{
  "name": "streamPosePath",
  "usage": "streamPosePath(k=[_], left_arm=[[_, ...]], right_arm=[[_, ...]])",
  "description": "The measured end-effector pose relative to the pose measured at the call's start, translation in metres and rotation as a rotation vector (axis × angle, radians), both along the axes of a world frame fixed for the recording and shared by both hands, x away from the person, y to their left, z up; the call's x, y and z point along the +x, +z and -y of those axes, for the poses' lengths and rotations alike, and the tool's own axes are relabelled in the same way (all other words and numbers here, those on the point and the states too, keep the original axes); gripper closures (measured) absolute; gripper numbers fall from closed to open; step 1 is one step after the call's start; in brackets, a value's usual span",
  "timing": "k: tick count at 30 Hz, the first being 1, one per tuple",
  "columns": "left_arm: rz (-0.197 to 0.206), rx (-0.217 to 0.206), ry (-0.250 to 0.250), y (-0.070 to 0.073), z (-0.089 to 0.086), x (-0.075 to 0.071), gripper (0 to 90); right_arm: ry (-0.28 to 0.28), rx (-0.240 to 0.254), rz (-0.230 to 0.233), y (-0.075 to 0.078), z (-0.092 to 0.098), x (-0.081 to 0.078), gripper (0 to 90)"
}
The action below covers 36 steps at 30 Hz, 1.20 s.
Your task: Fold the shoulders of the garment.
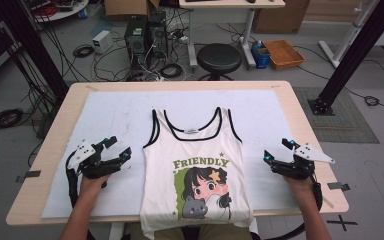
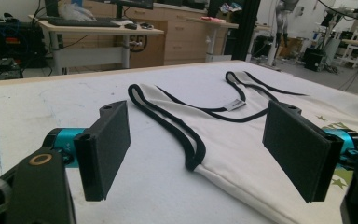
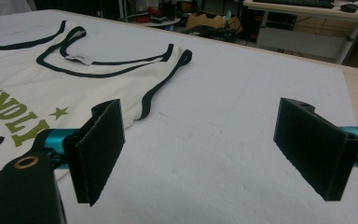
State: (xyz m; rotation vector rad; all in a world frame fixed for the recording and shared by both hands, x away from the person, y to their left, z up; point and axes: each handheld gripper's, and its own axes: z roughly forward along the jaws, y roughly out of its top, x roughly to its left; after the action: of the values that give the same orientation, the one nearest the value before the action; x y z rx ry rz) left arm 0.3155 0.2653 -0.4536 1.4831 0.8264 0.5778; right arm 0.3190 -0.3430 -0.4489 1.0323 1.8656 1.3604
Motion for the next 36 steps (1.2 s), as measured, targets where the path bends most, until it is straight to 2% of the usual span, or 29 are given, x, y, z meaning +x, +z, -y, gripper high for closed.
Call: streamPosePath(k=[16, 20, 23, 25, 26, 27, 28, 29, 32, 34, 35, 36], left_arm=[[-0.006, 0.001, 0.004, 0.0, 0.001, 0.0, 23.0], [-0.018, -0.005, 0.012, 0.0, 0.0, 0.001, 23.0], [-0.036, -0.001, 0.017, 0.001, 0.0, 0.004, 23.0], [-0.035, 0.008, 0.02, 0.002, 0.0, 0.004, 23.0], [-0.035, 0.008, 0.02, 0.002, 0.0, 0.004, 23.0], [-0.026, -0.002, 0.021, 0.004, -0.001, 0.004, 23.0], [-0.026, -0.002, 0.021, 0.004, -0.001, 0.004, 23.0], [-0.013, -0.012, 0.027, 0.006, -0.003, 0.003, 23.0], [-0.005, -0.015, 0.022, 0.008, -0.005, 0.003, 23.1], [0.0, -0.021, 0.021, 0.008, -0.005, 0.002, 23.0], [-0.003, -0.024, 0.023, 0.008, -0.006, 0.002, 23.0], [-0.003, -0.024, 0.017, 0.008, -0.005, 0.002, 23.0]], right_arm=[[0.001, 0.015, 0.005, 0.0, 0.001, -0.001, 15.8], [0.0, 0.0, 0.01, 0.0, 0.0, -0.001, 15.8], [-0.008, -0.007, -0.005, 0.0, -0.001, 0.001, 15.8], [-0.006, -0.018, -0.035, 0.001, -0.002, 0.004, 15.8], [-0.006, -0.018, -0.035, 0.001, -0.002, 0.004, 15.8], [0.007, 0.018, -0.042, 0.004, -0.004, 0.007, 15.8], [0.007, 0.018, -0.042, 0.004, -0.004, 0.007, 15.8], [0.018, 0.036, -0.036, 0.011, -0.007, 0.009, 15.8], [0.05, 0.035, -0.033, 0.021, -0.012, 0.014, 15.8], [0.053, 0.046, -0.041, 0.025, -0.013, 0.017, 15.8], [0.047, 0.058, -0.058, 0.03, -0.015, 0.022, 15.8], [0.052, 0.064, -0.074, 0.042, -0.02, 0.034, 15.8]])
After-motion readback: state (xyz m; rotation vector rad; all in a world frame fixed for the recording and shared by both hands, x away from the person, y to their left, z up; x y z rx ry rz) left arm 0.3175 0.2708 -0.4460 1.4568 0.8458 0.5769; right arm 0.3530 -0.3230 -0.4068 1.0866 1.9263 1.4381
